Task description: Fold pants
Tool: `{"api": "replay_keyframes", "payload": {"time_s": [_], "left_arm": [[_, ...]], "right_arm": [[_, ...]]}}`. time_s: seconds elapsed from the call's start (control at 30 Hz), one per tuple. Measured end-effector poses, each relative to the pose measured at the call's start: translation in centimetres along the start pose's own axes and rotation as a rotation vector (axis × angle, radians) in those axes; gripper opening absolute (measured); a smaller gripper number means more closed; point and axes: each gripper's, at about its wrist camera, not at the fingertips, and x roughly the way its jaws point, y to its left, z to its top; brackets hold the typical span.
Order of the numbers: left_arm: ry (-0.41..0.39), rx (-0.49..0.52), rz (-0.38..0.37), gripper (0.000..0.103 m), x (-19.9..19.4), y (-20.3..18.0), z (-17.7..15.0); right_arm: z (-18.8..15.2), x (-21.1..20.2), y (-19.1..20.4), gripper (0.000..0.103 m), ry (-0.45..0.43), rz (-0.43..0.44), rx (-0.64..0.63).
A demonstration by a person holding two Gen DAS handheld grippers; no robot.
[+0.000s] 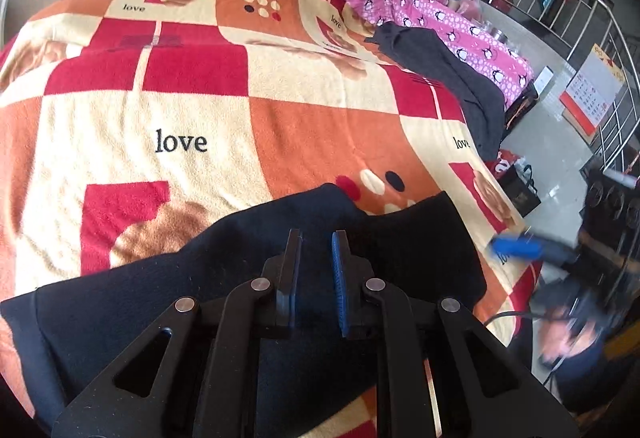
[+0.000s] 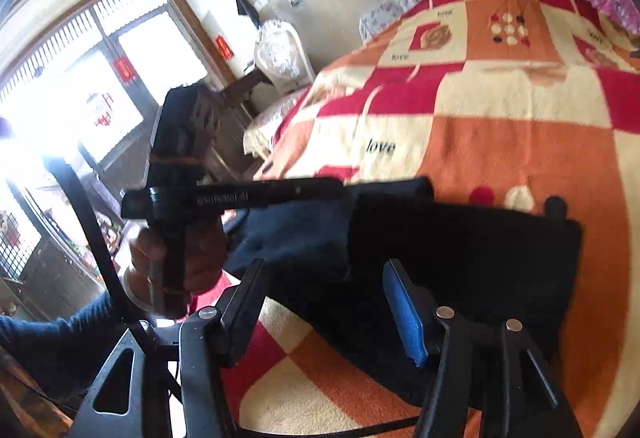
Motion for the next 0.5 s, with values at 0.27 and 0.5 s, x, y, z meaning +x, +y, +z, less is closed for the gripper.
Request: {"api": "replay_keyframes", "payload": {"time_s": [0.27, 0.5], "left_arm": [[0.029, 0.031, 0.026, 0.012, 1.1, -3.5, -1.8], [0.014, -0.021, -0.041, 0.012, 1.2, -4.6, -2.0]], "right_arm": [[-1.1, -6.8, -7.9, 0.075, -0.03, -0.279, 0.216], [-2.8, -4.6, -6.4, 0.074, 0.01, -0.362, 0.142]]}}
